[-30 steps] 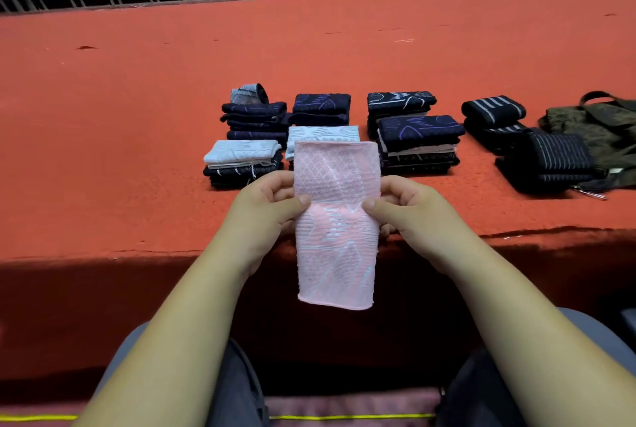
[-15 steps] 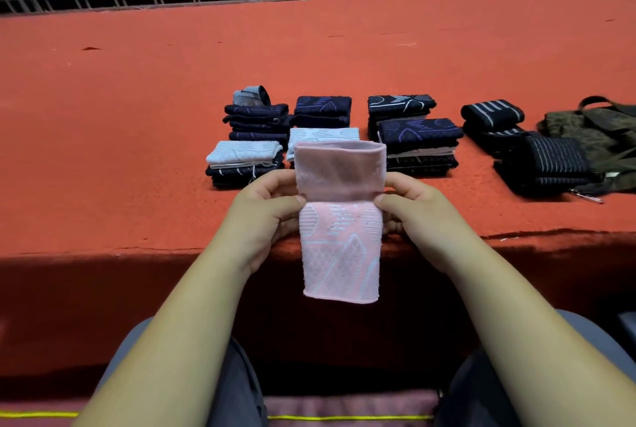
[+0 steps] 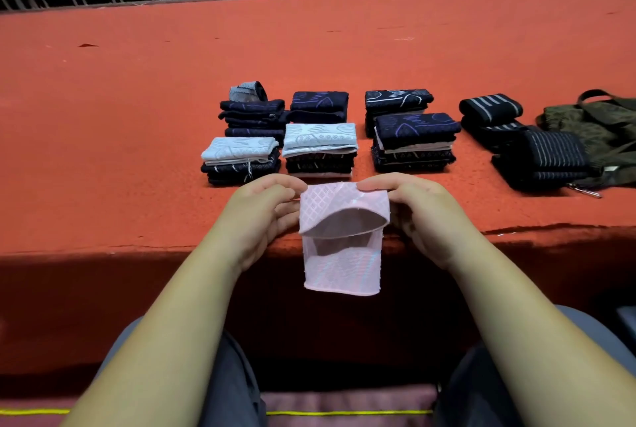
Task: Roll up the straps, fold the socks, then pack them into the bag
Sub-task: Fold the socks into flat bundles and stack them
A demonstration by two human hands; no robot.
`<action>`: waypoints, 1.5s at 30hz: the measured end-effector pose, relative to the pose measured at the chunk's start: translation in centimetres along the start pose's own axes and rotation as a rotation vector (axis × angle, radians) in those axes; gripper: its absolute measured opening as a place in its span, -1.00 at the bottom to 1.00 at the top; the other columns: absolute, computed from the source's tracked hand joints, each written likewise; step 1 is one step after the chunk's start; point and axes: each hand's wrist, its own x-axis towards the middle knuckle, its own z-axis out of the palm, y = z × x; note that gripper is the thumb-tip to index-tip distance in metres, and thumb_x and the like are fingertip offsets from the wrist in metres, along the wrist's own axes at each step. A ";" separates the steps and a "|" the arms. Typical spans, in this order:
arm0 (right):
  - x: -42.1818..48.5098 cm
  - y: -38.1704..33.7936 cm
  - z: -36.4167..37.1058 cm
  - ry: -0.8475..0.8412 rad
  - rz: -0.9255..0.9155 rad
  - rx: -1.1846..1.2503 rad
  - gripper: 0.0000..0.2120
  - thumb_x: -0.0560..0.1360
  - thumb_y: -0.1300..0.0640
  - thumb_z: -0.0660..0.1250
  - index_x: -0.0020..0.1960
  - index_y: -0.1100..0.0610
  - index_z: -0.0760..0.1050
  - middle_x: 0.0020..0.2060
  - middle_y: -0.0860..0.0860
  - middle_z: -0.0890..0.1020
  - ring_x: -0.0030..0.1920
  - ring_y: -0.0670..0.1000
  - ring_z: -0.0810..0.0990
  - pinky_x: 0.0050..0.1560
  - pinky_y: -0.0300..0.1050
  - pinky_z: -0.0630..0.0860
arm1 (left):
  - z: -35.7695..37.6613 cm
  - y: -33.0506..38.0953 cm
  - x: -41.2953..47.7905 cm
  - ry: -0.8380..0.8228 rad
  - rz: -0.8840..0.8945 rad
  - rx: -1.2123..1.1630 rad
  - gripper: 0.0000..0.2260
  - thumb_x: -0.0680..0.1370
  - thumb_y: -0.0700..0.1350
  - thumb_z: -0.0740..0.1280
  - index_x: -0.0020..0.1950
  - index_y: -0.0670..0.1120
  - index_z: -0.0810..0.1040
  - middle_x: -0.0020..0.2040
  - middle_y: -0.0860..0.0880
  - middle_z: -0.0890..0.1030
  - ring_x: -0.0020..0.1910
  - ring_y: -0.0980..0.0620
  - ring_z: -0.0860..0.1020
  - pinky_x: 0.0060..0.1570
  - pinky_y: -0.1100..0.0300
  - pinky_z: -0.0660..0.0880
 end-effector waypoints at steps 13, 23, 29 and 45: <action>-0.2 0.2 -0.5 -0.082 0.006 -0.047 -0.75 0.65 0.24 0.34 0.28 0.17 0.68 0.17 0.28 0.71 0.04 0.09 0.68 0.04 -0.10 0.63 | -1.2 -0.4 -0.5 -0.259 0.068 0.189 -0.36 0.41 -0.15 0.62 0.46 0.03 0.53 0.40 -0.10 0.58 0.33 -0.04 0.64 0.33 0.00 0.56; 0.5 0.2 -0.6 -0.130 0.085 0.125 -0.45 0.46 0.12 0.11 0.34 0.23 0.63 0.20 0.23 0.72 0.06 0.14 0.63 0.01 -0.02 0.54 | -0.4 -0.1 -1.1 -0.097 0.229 0.446 -0.74 0.60 -0.27 0.46 0.22 0.00 0.70 0.16 0.02 0.74 0.10 0.05 0.70 0.09 0.15 0.60; 0.1 0.4 -0.8 -0.187 -0.016 -0.133 -0.57 0.61 0.42 0.22 0.28 0.08 0.69 0.04 0.14 0.71 -0.09 0.11 0.54 -0.12 -0.09 0.51 | 0.0 -0.5 -0.6 -0.058 0.196 0.284 -0.81 0.68 -0.18 0.39 0.28 -0.11 0.68 0.14 -0.14 0.75 0.05 -0.05 0.71 0.00 0.05 0.67; -0.7 -0.6 0.3 0.013 -0.007 -0.154 -0.68 0.57 0.39 0.23 -0.10 0.12 0.71 -0.36 0.06 0.58 -0.35 0.02 0.43 -0.37 -0.21 0.40 | -0.4 -0.3 -0.4 -0.091 0.053 0.083 -0.71 0.60 -0.41 0.31 -0.03 -0.11 0.76 -0.03 -0.12 0.73 -0.06 0.00 0.67 0.02 0.14 0.65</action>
